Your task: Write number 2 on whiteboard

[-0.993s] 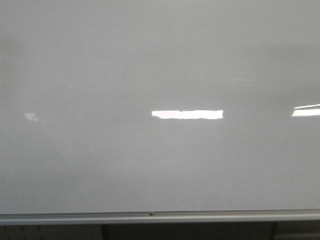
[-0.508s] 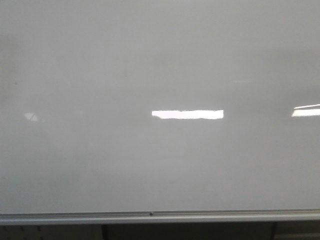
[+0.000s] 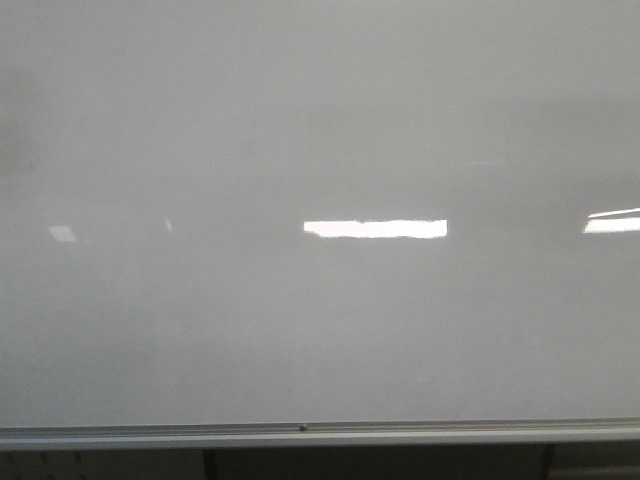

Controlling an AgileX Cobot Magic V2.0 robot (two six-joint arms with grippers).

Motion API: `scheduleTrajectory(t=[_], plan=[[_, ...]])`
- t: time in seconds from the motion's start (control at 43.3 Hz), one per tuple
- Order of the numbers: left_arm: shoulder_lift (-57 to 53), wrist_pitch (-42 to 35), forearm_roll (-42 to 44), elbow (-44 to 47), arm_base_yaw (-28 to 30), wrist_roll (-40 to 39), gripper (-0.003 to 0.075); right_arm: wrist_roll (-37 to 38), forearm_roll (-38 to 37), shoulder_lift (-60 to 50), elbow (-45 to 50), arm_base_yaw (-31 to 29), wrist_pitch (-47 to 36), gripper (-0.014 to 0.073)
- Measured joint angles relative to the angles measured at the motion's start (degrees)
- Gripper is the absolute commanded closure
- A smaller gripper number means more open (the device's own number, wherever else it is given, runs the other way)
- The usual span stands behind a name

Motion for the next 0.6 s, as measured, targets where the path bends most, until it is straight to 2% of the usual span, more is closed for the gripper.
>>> scheduleTrajectory(t=[0.369, 0.6], plan=[[15.0, -3.5, 0.1, -6.7, 0.3, -2.7, 0.0225, 0.0, 0.0, 0.0, 0.0, 0.0, 0.0, -0.0029], [21.6, -8.6, 0.2, -7.9, 1.1, -2.7, 0.0225, 0.0, 0.0, 0.0, 0.0, 0.0, 0.0, -0.0029]])
